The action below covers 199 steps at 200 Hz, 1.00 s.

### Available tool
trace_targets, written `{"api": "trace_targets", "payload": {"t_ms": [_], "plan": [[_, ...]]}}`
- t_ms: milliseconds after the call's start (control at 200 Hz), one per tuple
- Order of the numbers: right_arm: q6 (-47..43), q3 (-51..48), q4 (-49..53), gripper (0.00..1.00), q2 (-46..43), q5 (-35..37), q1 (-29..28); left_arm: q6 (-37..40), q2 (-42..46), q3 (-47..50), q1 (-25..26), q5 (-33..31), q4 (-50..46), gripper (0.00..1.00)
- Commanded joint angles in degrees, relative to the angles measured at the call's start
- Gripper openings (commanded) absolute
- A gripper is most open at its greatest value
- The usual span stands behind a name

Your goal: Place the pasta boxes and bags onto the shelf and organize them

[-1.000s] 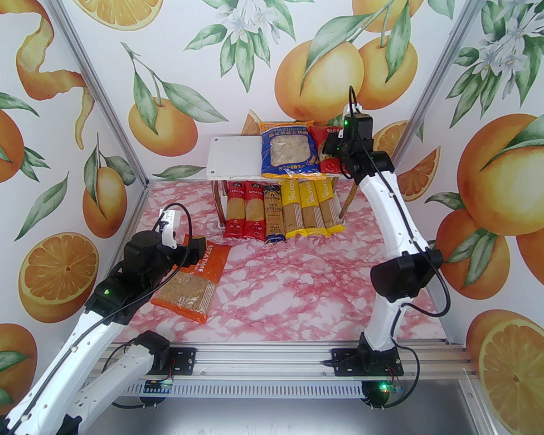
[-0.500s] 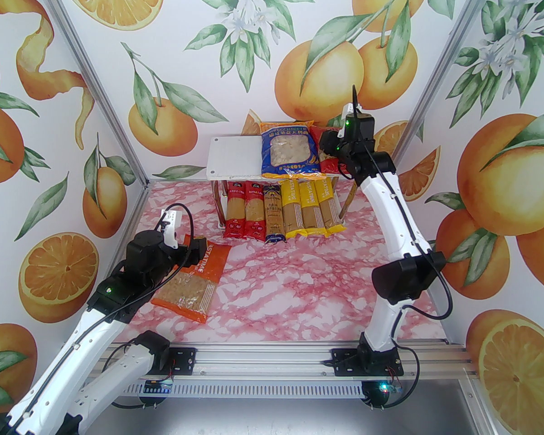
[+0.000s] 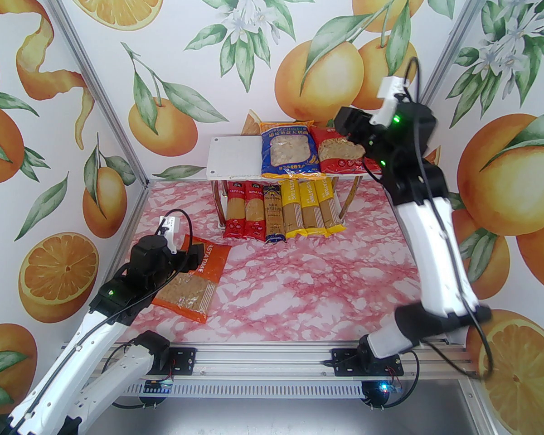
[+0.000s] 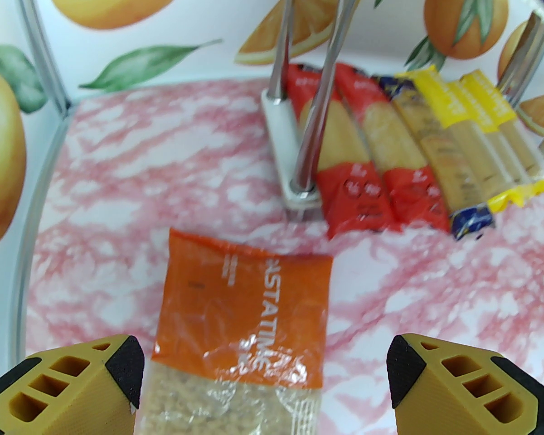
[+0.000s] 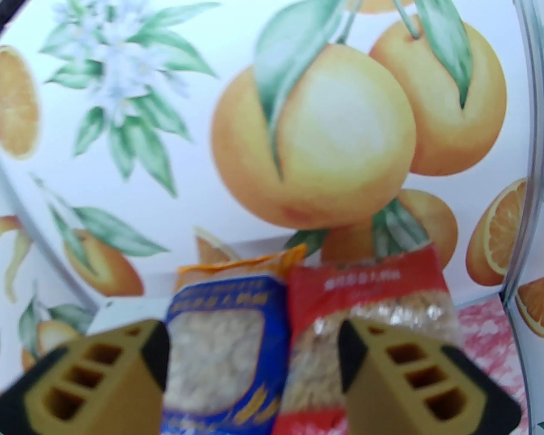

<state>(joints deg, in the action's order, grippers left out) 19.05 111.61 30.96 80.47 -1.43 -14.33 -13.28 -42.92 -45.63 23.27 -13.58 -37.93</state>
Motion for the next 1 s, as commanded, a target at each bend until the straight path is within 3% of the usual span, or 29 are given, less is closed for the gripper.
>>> {"api": "trace_targets", "payload": {"t_ms": [0,95,210,395,550,766,991], "plan": [[-2.0,-12.9,1.6,0.67,-8.4,0.6,-5.8,-2.5,-1.3,1.7,-0.2,-0.4,-4.4,0.98],[0.4,-24.8,2.7,0.67,-18.1,2.8,-11.4,-4.0,-2.3,2.9,-0.3,1.9,-5.1,0.98],[6.0,-36.2,4.1,0.67,-27.7,-1.2,-13.8,-5.7,-4.4,3.9,-0.2,3.9,-6.0,1.0],[9.5,-42.1,16.8,0.67,-36.1,-6.9,-14.0,-7.4,-9.2,3.5,0.0,3.2,-7.4,1.0],[12.7,-49.6,16.7,0.68,-43.4,-7.6,-14.0,-5.7,-19.2,1.0,0.0,2.0,-8.9,1.0],[12.1,-52.5,16.4,0.69,-44.8,-10.3,-14.1,-3.2,-28.7,-2.0,-0.1,-1.9,-9.8,1.0],[7.8,-50.9,18.1,0.71,-43.6,-8.9,-14.0,0.9,-33.8,-2.8,-0.6,0.9,-5.9,1.0]]}}
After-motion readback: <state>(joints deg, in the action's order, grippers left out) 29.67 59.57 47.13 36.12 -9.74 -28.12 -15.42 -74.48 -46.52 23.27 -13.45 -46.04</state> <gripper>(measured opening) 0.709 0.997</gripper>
